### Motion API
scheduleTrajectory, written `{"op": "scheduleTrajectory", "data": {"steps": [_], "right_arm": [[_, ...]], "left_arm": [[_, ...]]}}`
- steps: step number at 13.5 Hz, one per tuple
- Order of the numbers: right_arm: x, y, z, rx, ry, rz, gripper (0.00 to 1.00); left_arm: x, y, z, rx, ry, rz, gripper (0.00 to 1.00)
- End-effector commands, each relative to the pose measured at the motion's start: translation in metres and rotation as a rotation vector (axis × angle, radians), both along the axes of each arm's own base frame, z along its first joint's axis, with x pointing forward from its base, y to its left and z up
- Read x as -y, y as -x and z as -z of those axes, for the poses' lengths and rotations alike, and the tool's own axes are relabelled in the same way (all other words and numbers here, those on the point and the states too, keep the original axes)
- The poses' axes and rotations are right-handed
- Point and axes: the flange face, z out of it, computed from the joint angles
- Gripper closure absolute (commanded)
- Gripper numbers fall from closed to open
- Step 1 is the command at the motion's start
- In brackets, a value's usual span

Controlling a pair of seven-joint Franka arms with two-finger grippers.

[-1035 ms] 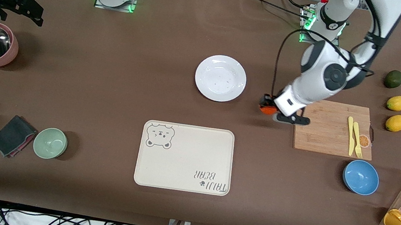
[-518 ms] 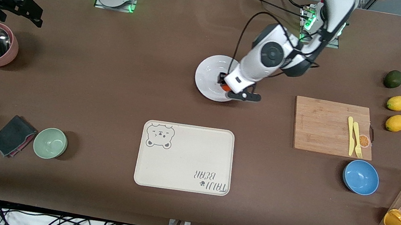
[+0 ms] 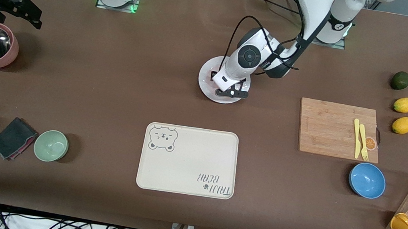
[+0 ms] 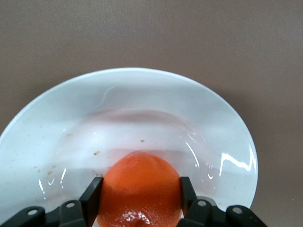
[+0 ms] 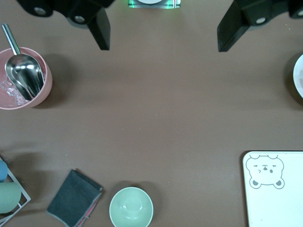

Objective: Place orange and plate with both arms
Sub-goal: 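Carry the orange with the left gripper and lower it onto the white plate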

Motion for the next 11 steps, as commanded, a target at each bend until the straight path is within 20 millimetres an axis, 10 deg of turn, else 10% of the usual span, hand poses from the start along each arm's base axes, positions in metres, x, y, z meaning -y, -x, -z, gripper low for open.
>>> {"op": "scheduleTrajectory", "data": {"steps": [1,2,6,11], "right_arm": [[-0.006,-0.005,0.005,-0.005,-0.009,-0.02,0.0],[-0.007,-0.005,0.007,-0.015,-0.009,-0.023,0.0],[-0.009,-0.003,0.008,-0.023,-0.011,-0.024,0.0],[-0.05,-0.009,0.029,-0.063,-0.01,-0.096,0.0]], "left_arm": [[-0.005,-0.01,0.011,-0.01,-0.007,-0.036,0.56],[-0.009,-0.012,0.013,-0.009,-0.012,-0.04,0.01],[-0.024,-0.034,-0.022,0.034,0.004,-0.072,0.0],[-0.108,-0.086,-0.14,0.053,0.039,-0.186,0.0]]}}
